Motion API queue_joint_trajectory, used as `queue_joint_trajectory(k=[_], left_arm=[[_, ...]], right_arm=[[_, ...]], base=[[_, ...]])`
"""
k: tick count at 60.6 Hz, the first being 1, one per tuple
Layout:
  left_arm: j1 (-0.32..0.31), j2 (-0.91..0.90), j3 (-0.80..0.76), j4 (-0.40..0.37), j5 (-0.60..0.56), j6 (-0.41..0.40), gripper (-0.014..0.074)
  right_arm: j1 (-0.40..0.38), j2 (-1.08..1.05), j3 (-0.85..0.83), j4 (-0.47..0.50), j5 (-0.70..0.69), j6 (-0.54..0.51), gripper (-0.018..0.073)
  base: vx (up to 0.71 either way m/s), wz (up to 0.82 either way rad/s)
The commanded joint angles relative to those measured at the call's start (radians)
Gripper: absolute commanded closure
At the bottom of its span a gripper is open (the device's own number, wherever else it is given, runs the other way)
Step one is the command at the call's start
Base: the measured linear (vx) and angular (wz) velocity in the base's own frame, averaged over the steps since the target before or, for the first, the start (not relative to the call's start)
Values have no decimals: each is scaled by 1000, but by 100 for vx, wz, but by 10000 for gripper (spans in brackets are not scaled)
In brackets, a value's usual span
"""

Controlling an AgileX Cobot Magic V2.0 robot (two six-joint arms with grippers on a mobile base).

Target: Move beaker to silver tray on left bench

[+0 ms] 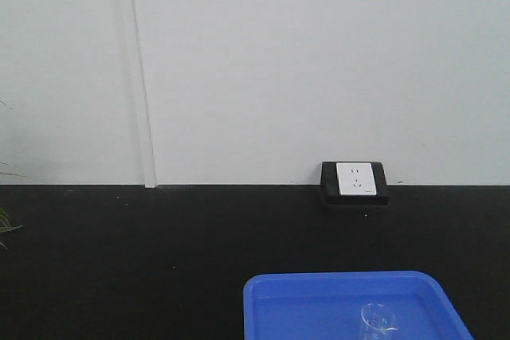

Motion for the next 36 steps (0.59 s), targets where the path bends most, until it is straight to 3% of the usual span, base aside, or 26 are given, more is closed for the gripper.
queue_joint_trajectory(k=[1, 36], left_arm=[[-3, -8, 20, -1, -75, -1, 595], [-3, -8, 20, -1, -75, -1, 595]], right_arm=[[-1, -7, 5, 0, -81, -7, 570], [-1, -7, 5, 0, -81, -7, 570]], base=[[0, 0], [0, 0]])
